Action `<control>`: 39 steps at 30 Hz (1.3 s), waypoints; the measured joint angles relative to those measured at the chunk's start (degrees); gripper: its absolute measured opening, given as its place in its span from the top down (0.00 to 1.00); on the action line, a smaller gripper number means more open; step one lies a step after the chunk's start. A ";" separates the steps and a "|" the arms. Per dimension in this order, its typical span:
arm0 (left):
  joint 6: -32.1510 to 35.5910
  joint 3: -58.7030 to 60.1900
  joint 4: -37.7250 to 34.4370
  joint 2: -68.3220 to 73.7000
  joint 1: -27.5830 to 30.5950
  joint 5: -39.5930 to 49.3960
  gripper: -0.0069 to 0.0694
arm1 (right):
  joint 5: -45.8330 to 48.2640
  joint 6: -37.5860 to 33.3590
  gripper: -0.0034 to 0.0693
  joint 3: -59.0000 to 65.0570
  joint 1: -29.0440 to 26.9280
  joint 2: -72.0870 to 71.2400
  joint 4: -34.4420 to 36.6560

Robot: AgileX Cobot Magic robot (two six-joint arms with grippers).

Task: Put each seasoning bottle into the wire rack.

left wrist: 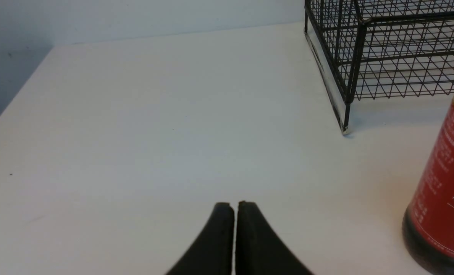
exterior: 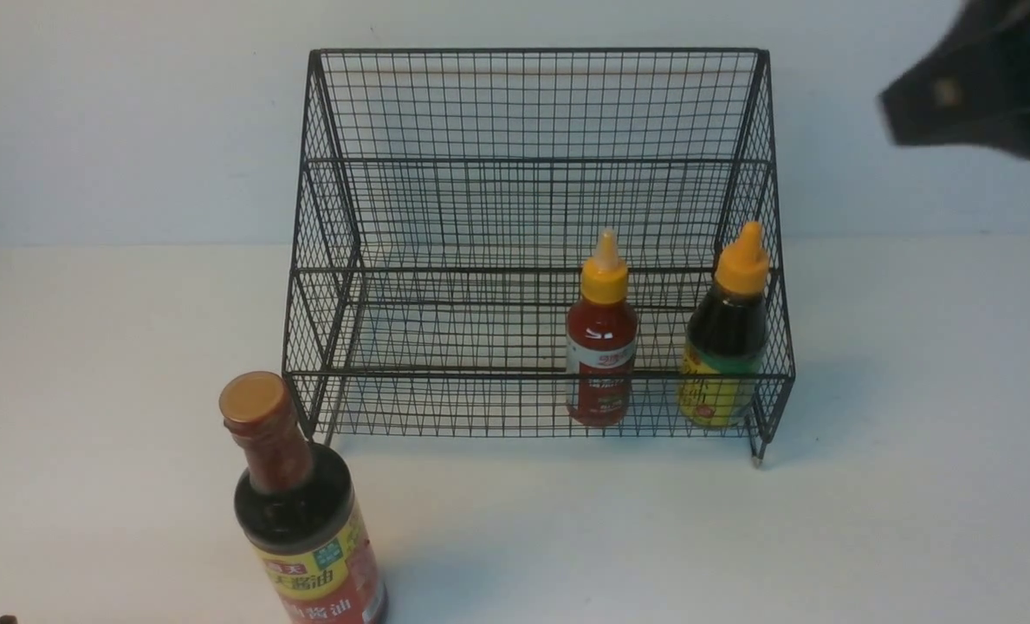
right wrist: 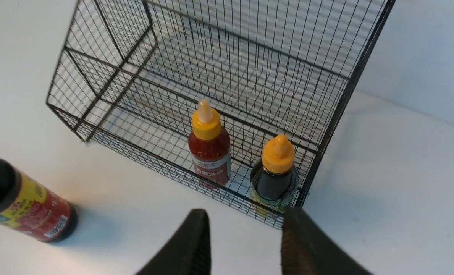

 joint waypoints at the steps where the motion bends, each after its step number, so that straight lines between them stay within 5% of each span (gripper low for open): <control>1: 0.00 0.00 0.00 0.00 0.00 0.00 0.92 | 0.01 -0.07 0.71 0.33 0.00 -0.58 0.00; 3: 0.00 0.00 0.00 0.00 0.00 0.00 0.92 | 0.34 -1.12 0.87 3.37 0.00 -8.38 -0.05; 8: 0.00 0.00 0.00 0.00 0.00 0.00 0.92 | -0.24 -2.13 0.96 12.97 0.00 -21.81 -0.01; 17: 0.00 0.00 0.00 0.00 0.00 0.00 0.92 | -45.24 -4.34 0.97 55.35 -0.19 -46.41 5.89; 24: 0.00 0.00 0.00 0.00 0.00 0.00 0.92 | -69.45 -5.07 0.97 71.39 -0.19 -48.27 6.61; 39: 0.00 0.00 0.00 0.00 0.00 0.00 0.92 | -70.59 -5.40 0.97 81.66 -0.19 -48.27 5.87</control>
